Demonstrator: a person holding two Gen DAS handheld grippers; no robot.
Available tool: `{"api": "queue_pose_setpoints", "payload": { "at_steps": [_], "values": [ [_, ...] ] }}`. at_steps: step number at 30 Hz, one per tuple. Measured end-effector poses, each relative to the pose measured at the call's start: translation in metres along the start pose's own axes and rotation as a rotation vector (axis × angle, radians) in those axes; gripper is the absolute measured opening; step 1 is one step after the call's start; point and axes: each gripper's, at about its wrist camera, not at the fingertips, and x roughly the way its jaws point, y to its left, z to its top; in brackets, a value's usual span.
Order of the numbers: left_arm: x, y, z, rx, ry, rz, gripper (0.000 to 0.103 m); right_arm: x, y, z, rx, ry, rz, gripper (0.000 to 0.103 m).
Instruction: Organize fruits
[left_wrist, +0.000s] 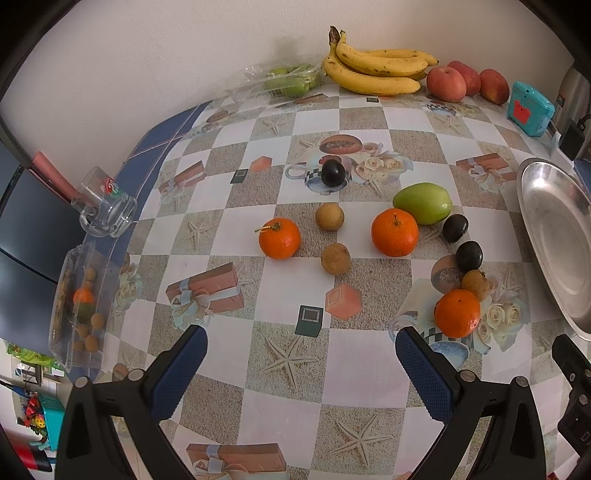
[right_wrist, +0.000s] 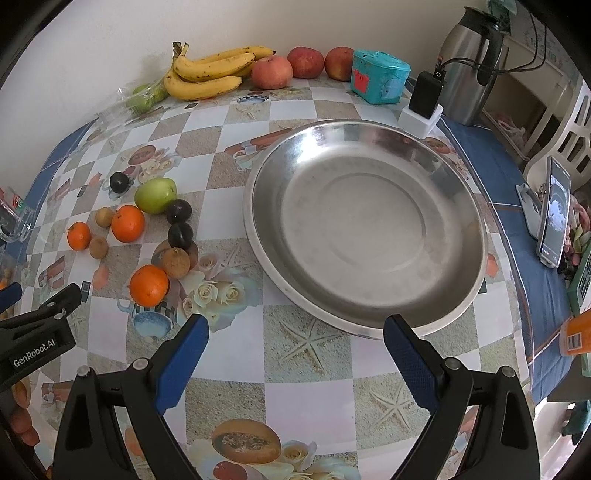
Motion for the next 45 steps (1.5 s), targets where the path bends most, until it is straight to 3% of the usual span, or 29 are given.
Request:
{"api": "queue_pose_setpoints", "payload": {
  "at_steps": [29,45],
  "values": [
    [-0.004,0.001,0.005,-0.03,-0.025,-0.057,0.103,-0.001,0.002,-0.001,-0.022,-0.004,0.01,0.096],
    [-0.005,0.013,0.016,-0.133,-0.025,-0.138,0.103,-0.005,0.011,0.006,-0.057,-0.021,0.03,0.096]
  ]
}}
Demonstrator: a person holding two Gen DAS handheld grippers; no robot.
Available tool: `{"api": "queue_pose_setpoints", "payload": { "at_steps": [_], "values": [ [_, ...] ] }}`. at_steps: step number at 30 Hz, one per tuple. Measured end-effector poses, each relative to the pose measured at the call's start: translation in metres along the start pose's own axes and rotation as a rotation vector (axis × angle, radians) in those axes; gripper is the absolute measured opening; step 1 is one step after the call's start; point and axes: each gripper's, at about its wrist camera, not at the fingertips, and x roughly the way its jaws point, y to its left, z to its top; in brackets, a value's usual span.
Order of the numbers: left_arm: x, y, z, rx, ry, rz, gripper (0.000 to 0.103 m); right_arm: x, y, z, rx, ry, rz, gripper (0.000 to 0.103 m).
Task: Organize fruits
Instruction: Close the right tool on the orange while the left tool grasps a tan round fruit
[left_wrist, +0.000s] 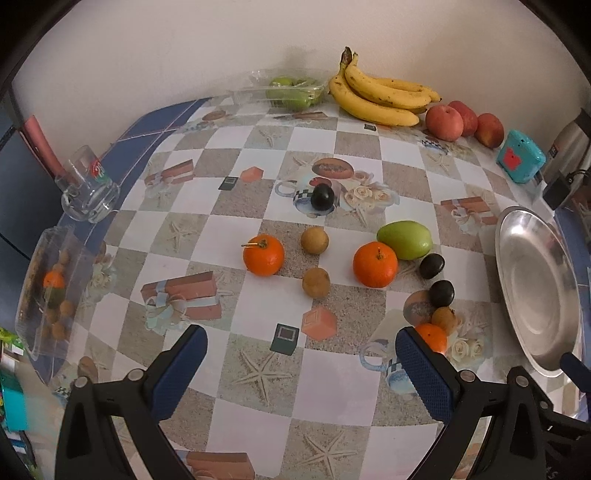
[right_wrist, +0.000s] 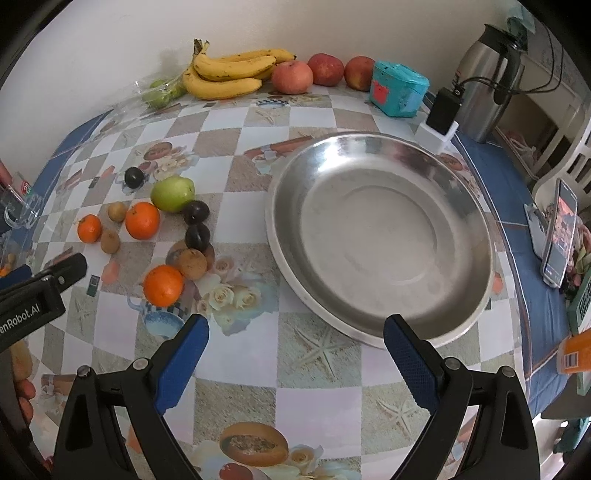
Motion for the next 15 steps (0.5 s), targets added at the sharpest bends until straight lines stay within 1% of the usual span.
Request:
{"api": "queue_pose_setpoints", "payload": {
  "at_steps": [5,8,11,15],
  "values": [
    [0.0,0.007,0.015,-0.069,0.006,-0.001,0.103,-0.006,0.008,0.015,0.044,-0.037,0.098,0.096],
    [0.003,0.008,0.024,-0.076,0.01,0.001,0.103,-0.006,0.02,0.024,0.034,-0.046,0.119,0.096],
    [0.007,0.011,0.031,-0.092,0.019,0.013,0.103,0.001,0.033,0.031,0.022,-0.022,0.171,0.096],
    [0.016,0.012,0.042,-0.114,0.041,-0.011,0.103,0.011,0.044,0.036,0.009,0.006,0.17,0.093]
  ]
}}
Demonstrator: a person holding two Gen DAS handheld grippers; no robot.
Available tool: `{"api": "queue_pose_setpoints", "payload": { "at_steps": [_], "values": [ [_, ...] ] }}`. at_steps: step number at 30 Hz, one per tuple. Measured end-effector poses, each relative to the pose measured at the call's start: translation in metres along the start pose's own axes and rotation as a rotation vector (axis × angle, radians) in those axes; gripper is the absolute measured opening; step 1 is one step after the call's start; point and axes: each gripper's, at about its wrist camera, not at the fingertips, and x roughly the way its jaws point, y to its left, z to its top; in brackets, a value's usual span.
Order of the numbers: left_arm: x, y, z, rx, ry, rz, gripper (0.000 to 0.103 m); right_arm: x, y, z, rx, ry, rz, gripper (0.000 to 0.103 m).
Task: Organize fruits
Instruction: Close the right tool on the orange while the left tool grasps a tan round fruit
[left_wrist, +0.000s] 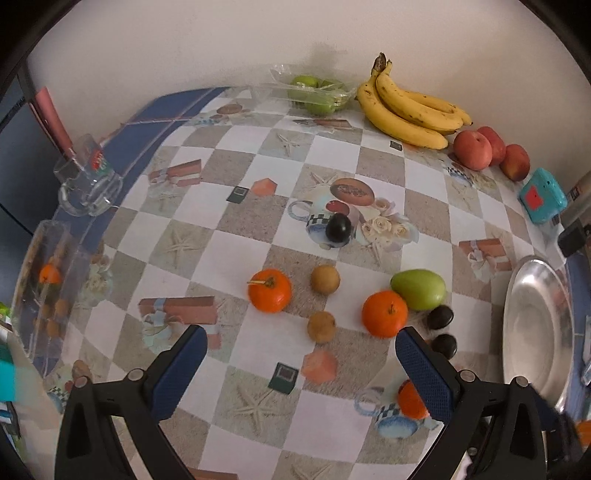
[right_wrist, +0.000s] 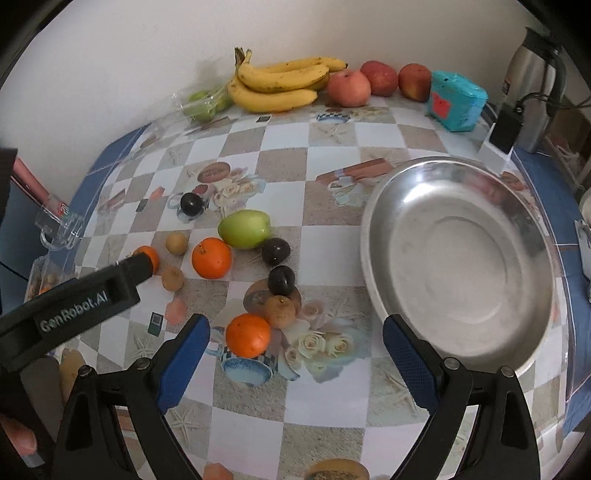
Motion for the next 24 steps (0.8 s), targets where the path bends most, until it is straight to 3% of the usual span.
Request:
{"api": "queue_pose_setpoints", "payload": {
  "at_steps": [3,11,14,17,20,22,24],
  "values": [
    [0.009,0.001,0.011,-0.026,0.02,-0.015,0.103,0.012,0.003,0.006,0.02,0.037,0.023,0.086],
    [0.03,0.006,0.02,-0.01,0.041,0.017,0.103,0.039,0.012,0.01,0.046,0.131,0.049,0.082],
    [0.043,0.012,0.016,-0.019,0.089,0.002,0.103,0.047,0.014,0.006,0.046,0.174,0.056,0.071],
    [0.048,0.013,0.014,-0.021,0.104,0.002,0.103,0.051,0.014,0.002,0.063,0.198,0.072,0.069],
    [0.053,0.015,0.012,-0.038,0.117,-0.031,0.103,0.053,0.016,0.0,0.061,0.208,0.08,0.058],
    [0.055,0.016,0.011,-0.051,0.125,-0.054,0.1,0.054,0.015,-0.001,0.072,0.218,0.095,0.058],
    [0.057,0.014,0.011,-0.047,0.133,-0.062,0.089,0.056,0.014,-0.002,0.081,0.225,0.096,0.057]
  ]
}}
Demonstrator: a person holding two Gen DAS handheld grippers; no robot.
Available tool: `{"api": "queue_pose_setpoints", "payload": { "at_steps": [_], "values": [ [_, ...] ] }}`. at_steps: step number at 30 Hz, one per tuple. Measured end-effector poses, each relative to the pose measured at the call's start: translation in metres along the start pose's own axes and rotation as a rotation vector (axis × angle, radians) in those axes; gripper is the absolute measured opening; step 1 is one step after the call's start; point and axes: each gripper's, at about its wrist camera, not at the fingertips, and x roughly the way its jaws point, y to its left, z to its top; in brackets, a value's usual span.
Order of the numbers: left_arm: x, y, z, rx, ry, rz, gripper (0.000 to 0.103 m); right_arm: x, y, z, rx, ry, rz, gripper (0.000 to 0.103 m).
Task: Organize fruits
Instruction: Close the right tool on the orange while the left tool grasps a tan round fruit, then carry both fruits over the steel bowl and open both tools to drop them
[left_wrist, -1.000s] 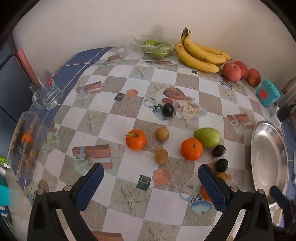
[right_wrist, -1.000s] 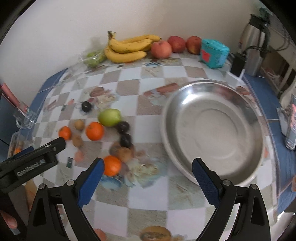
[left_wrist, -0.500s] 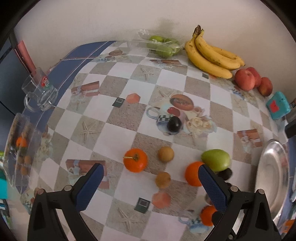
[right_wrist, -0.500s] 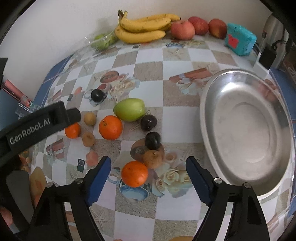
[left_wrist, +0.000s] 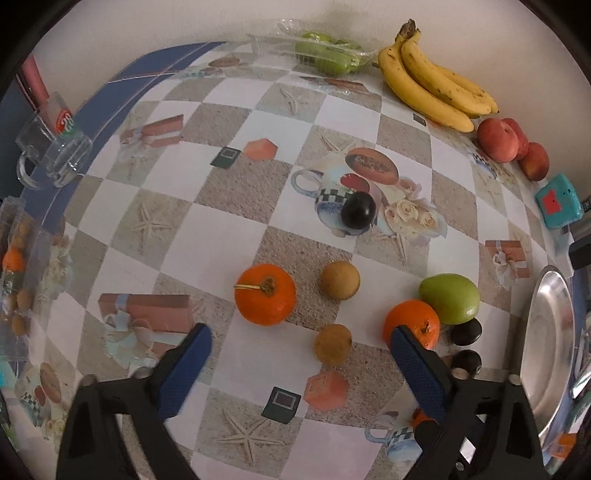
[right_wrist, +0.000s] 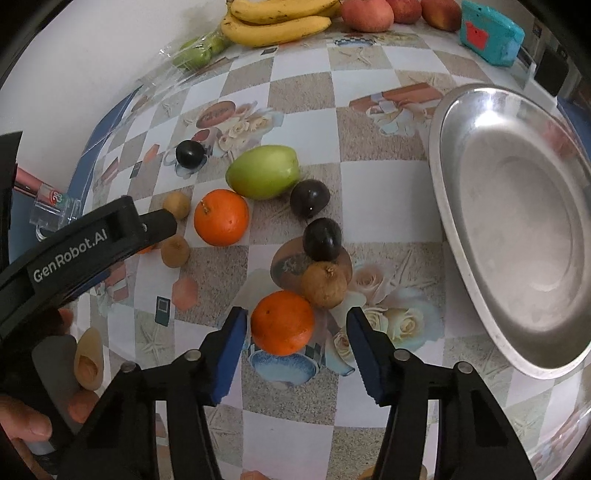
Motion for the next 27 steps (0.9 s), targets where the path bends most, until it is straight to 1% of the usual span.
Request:
{"api": "queue_pose_setpoints", "payload": {
  "at_steps": [1,3,4,6,7,9,10,12,17,23,27],
  "values": [
    [0.001,-0.001,0.0,0.001,0.005,-0.005,0.086,0.001,0.0,0.0,0.001,0.002,-0.001,0.057],
    [0.005,-0.003,0.0,0.003,0.017,-0.021,0.078,0.002,0.0,0.001,0.001,0.006,0.004,0.053],
    [0.006,-0.004,-0.001,0.002,0.023,-0.031,0.076,0.003,0.0,0.001,0.002,0.009,0.009,0.052],
    [0.009,-0.006,-0.001,-0.001,0.034,-0.047,0.064,0.004,0.001,0.0,0.004,0.014,0.019,0.049],
    [0.01,-0.006,-0.001,-0.003,0.039,-0.052,0.062,0.005,0.002,0.001,0.003,0.013,0.02,0.048],
    [0.01,-0.006,-0.001,-0.006,0.04,-0.06,0.05,0.006,0.003,0.002,0.003,0.011,0.024,0.045],
    [0.009,-0.006,0.0,-0.008,0.04,-0.067,0.048,0.006,0.003,0.002,0.004,0.011,0.029,0.044],
    [0.01,-0.007,0.0,-0.015,0.042,-0.08,0.039,0.006,0.004,0.001,0.004,0.013,0.036,0.043],
    [0.013,-0.009,-0.002,-0.005,0.057,-0.084,0.025,0.004,0.003,0.0,0.005,0.014,0.054,0.038],
    [0.008,-0.012,-0.002,-0.001,0.04,-0.096,0.025,0.005,0.003,0.001,0.005,0.012,0.056,0.037],
    [0.002,-0.013,-0.001,0.002,0.022,-0.096,0.025,0.001,0.001,0.0,0.009,0.01,0.072,0.037]
  ]
}}
